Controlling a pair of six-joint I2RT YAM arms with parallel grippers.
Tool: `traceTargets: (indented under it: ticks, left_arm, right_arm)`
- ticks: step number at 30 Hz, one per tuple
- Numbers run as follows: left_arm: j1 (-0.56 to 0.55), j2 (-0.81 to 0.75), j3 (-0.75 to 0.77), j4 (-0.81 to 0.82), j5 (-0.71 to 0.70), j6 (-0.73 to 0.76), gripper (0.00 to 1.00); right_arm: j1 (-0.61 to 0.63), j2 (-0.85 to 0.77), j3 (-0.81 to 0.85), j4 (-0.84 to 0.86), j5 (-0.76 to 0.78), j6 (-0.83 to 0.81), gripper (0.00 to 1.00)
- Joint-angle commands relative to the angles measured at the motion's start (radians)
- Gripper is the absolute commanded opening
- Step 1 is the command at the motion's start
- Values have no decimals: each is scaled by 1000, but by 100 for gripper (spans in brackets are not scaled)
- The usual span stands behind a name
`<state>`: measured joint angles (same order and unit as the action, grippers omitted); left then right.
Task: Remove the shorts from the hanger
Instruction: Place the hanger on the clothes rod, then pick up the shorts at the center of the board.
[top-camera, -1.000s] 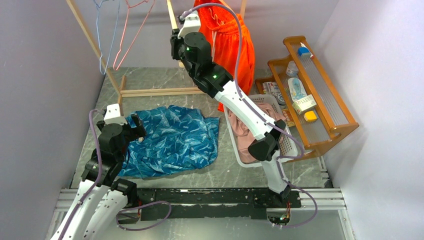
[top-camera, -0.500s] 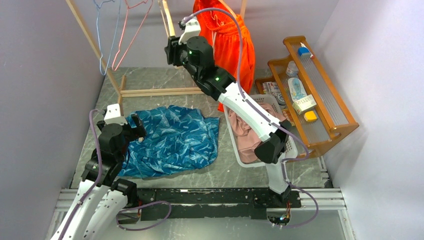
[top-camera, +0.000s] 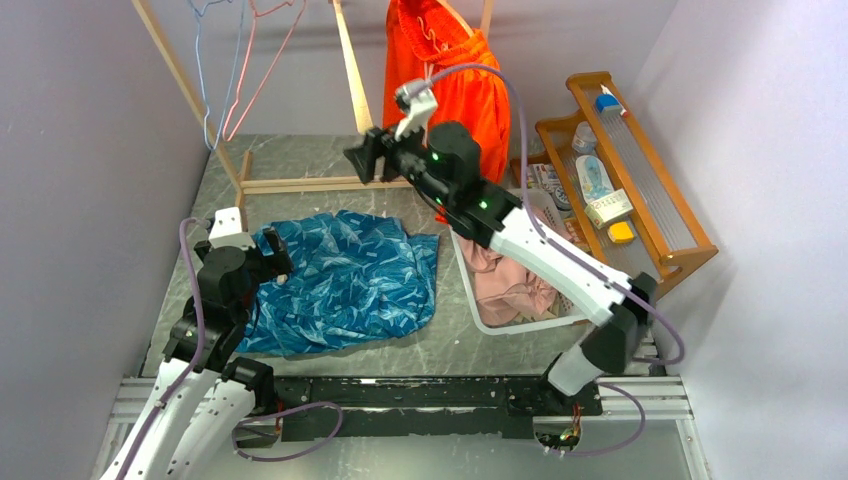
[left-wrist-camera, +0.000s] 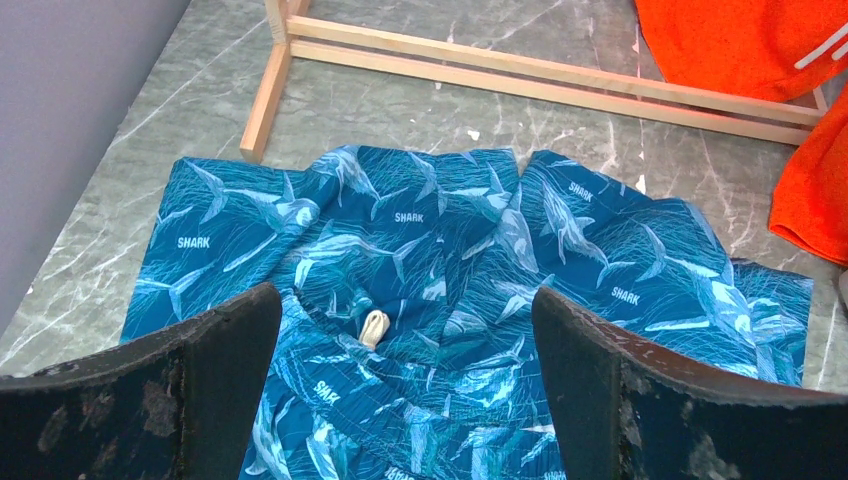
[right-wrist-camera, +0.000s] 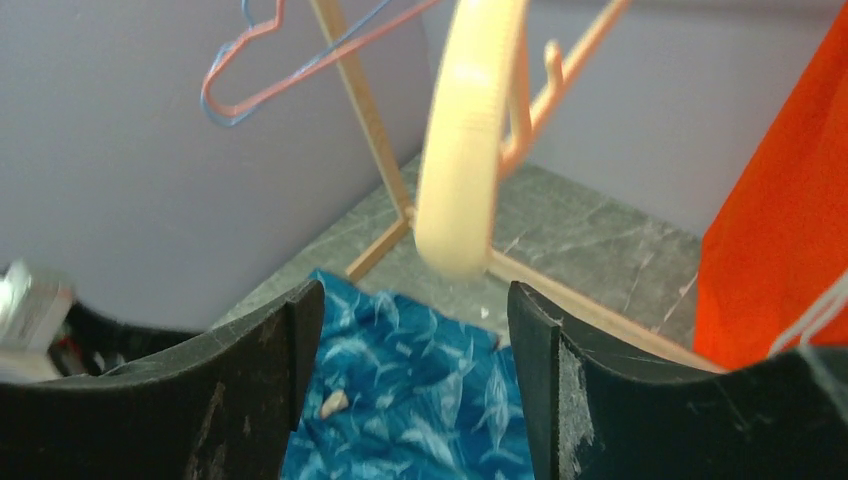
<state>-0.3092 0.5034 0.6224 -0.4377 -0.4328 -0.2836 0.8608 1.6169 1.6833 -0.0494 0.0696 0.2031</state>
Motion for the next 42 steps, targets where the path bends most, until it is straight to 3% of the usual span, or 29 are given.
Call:
traceTargets:
  ticks: [1, 9, 16, 24, 32, 37, 42]
  left_arm:
    - [6, 5, 6, 25, 0, 6, 99]
    - [10, 20, 10, 17, -38, -10, 99]
    - [12, 28, 15, 4, -83, -32, 99]
    - [16, 7, 40, -53, -205, -116, 99]
    - [26, -34, 28, -128, -396, -238, 99]
    - [85, -5, 27, -114, -331, -233, 99]
    - [202, 31, 35, -107, -297, -221, 99]
  right_arm:
    - [-1, -153, -276, 223, -28, 5, 71]
    - [0, -287, -669, 301, -146, 46, 77]
    - [6, -156, -785, 326, -390, 47, 82]
    - [89, 87, -720, 463, -427, -129, 86]
    - [142, 322, -522, 451, -518, -306, 93]
    - [180, 439, -411, 396, -507, -413, 95]
    - [195, 589, -251, 278, -479, -343, 96]
